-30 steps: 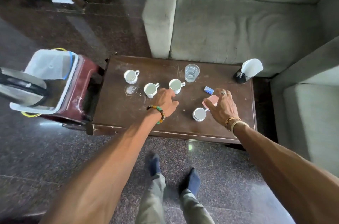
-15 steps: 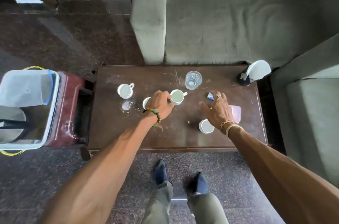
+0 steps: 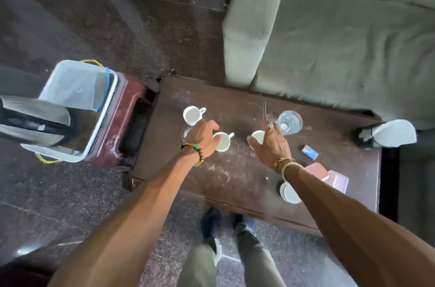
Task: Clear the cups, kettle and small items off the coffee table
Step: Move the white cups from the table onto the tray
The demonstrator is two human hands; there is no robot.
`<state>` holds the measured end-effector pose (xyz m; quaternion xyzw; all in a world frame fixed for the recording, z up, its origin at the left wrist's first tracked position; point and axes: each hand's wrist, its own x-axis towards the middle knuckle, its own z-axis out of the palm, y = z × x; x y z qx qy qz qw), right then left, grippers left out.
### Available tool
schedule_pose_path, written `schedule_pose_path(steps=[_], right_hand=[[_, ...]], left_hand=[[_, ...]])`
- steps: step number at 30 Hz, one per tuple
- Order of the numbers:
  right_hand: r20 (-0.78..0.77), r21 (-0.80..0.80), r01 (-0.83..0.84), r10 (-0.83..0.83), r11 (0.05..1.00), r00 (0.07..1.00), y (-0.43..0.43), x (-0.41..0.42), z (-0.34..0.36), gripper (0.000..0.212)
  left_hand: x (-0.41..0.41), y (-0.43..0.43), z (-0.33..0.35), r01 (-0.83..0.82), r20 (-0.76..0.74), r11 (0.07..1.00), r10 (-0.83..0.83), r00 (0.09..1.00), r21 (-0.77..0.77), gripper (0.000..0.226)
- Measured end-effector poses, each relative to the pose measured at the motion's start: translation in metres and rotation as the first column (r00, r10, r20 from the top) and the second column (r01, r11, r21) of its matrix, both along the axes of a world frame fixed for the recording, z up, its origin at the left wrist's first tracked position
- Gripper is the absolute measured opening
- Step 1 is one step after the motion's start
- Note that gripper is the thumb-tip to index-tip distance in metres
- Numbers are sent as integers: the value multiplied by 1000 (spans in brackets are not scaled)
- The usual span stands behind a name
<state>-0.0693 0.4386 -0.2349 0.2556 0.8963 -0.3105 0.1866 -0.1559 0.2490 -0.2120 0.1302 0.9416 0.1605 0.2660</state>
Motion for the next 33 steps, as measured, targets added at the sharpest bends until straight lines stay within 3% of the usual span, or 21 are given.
schedule_pose_path(steps=[7, 19, 24, 29, 33], right_hand=[[-86, -36, -103, 99, 994, 991, -25, -74, 18, 69], [87, -66, -192, 198, 979, 976, -105, -128, -89, 74], [105, -85, -114, 123, 990, 987, -130, -153, -117, 82], [140, -156, -22, 44, 988, 989, -141, -169, -138, 108], [112, -167, 37, -19, 985, 994, -147, -171, -152, 102]], left_hand=[[-41, -39, 8, -147, -96, 988, 151, 984, 53, 31], [-81, -98, -119, -254, 85, 967, 251, 964, 34, 50], [-105, -104, -148, -260, 136, 964, 251, 958, 49, 70], [-126, -91, -169, -170, 199, 984, 157, 967, 50, 92], [-134, -86, -183, -97, 191, 994, 85, 978, 55, 85]])
